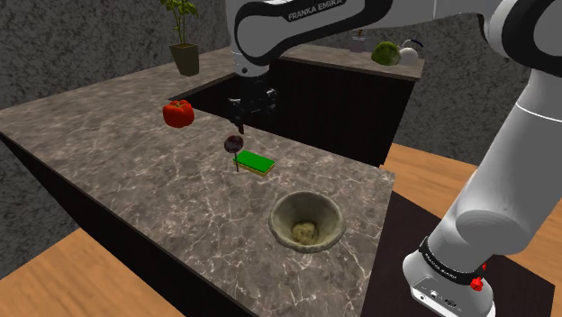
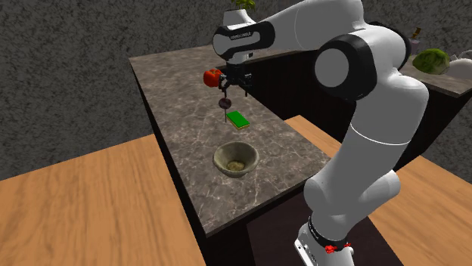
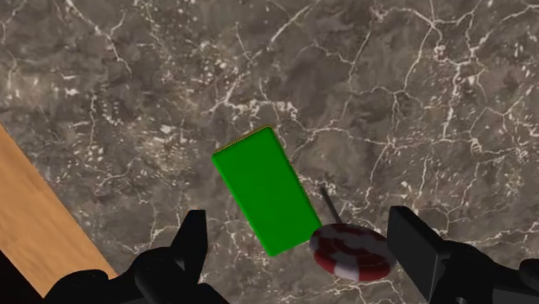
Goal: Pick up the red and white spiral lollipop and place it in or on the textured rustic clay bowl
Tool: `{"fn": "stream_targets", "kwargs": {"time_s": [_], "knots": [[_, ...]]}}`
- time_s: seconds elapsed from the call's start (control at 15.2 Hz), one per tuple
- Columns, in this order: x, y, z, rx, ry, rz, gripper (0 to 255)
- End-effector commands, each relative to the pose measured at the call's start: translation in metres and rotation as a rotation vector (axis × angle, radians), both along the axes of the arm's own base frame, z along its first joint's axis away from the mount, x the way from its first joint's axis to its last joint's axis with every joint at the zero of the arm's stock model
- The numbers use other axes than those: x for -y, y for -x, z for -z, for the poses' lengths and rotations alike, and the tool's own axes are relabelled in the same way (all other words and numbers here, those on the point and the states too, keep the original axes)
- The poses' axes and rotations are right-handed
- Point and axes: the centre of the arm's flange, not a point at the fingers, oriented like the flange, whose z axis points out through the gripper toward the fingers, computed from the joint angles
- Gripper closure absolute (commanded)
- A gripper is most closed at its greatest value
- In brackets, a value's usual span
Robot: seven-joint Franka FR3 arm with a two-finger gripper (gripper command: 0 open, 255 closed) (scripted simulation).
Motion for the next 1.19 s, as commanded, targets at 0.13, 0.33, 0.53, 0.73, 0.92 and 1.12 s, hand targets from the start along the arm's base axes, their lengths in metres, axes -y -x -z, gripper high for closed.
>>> {"fn": "stream_targets", "kwargs": {"time_s": [0.13, 0.33, 0.53, 0.73, 0.92, 1.12], "knots": [[-0.025, -0.042, 0.021, 0.006, -0.007, 0.011, 0], [-0.04, -0.066, 0.031, 0.009, -0.011, 0.017, 0], [-0.04, -0.066, 0.047, 0.009, -0.011, 0.017, 0], [-0.04, -0.067, 0.063, 0.009, -0.011, 0.017, 0], [-0.04, -0.067, 0.071, 0.009, -0.011, 0.017, 0], [-0.04, -0.067, 0.071, 0.009, -0.011, 0.017, 0]]}}
